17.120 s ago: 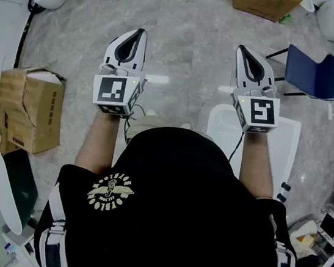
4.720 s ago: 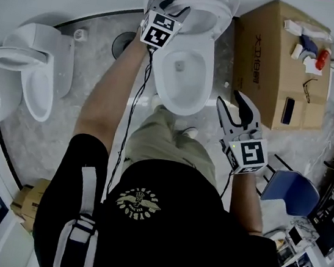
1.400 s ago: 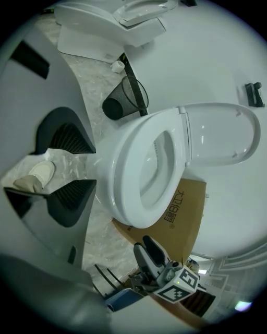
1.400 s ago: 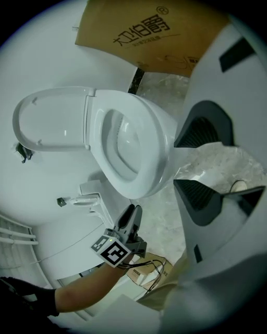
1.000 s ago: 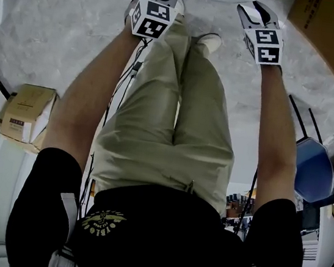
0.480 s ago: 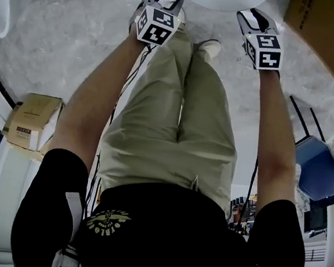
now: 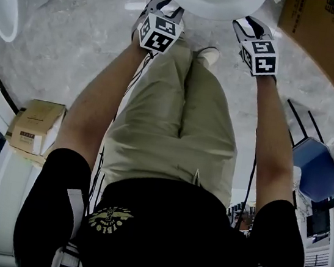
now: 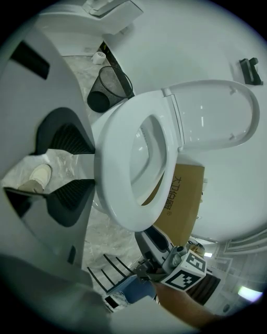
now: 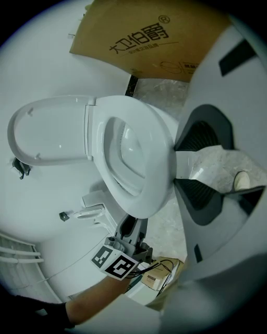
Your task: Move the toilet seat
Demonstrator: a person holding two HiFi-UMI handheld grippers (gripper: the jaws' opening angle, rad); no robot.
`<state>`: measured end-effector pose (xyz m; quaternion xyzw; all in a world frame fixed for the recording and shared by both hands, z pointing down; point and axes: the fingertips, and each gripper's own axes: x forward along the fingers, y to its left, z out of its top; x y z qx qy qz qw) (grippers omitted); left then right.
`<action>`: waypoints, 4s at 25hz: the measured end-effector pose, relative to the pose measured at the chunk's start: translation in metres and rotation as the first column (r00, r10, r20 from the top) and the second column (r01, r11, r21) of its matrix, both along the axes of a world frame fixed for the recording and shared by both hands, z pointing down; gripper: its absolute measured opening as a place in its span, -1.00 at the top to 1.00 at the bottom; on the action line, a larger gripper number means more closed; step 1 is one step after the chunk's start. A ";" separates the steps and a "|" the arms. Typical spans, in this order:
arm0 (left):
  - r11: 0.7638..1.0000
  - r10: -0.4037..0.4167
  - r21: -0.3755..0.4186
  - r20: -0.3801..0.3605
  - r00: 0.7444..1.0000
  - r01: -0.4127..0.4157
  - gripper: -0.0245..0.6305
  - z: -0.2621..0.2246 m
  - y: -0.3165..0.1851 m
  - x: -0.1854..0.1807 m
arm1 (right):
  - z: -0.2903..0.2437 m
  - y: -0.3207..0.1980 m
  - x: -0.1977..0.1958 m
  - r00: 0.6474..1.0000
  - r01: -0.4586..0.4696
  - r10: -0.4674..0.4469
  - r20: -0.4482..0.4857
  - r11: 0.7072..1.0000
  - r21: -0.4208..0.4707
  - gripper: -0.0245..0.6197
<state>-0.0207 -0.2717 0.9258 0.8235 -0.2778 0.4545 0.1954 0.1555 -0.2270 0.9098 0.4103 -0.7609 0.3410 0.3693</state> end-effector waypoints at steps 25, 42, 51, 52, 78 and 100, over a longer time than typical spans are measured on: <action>0.999 -0.023 -0.047 0.007 1.000 0.024 0.48 -0.078 -0.018 0.001 | -0.084 -0.018 0.002 0.996 -0.041 0.039 0.078 0.999 0.026 0.37; 0.996 0.044 -0.078 0.015 0.999 -0.042 0.51 -0.141 -0.044 0.002 | -0.154 -0.048 0.004 0.995 -0.068 0.071 0.075 0.997 -0.038 0.37; 0.998 0.024 -0.061 0.001 1.000 -0.024 0.51 -0.181 -0.074 0.005 | -0.207 -0.075 0.009 0.997 -0.063 0.063 0.033 0.998 -0.010 0.37; 0.998 0.026 -0.055 -0.002 1.000 -0.026 0.51 -0.185 -0.077 0.005 | -0.212 -0.079 0.009 0.998 -0.059 0.059 0.022 0.998 -0.002 0.37; 0.998 0.051 0.051 -0.052 0.997 -0.048 0.51 -0.260 -0.144 0.008 | -0.302 -0.155 0.017 0.998 -0.056 0.060 -0.035 0.993 0.107 0.37; 0.992 -0.074 0.095 -0.041 0.996 0.077 0.52 -0.302 -0.215 0.024 | -0.356 -0.239 0.029 0.999 0.034 -0.041 0.034 0.983 0.178 0.32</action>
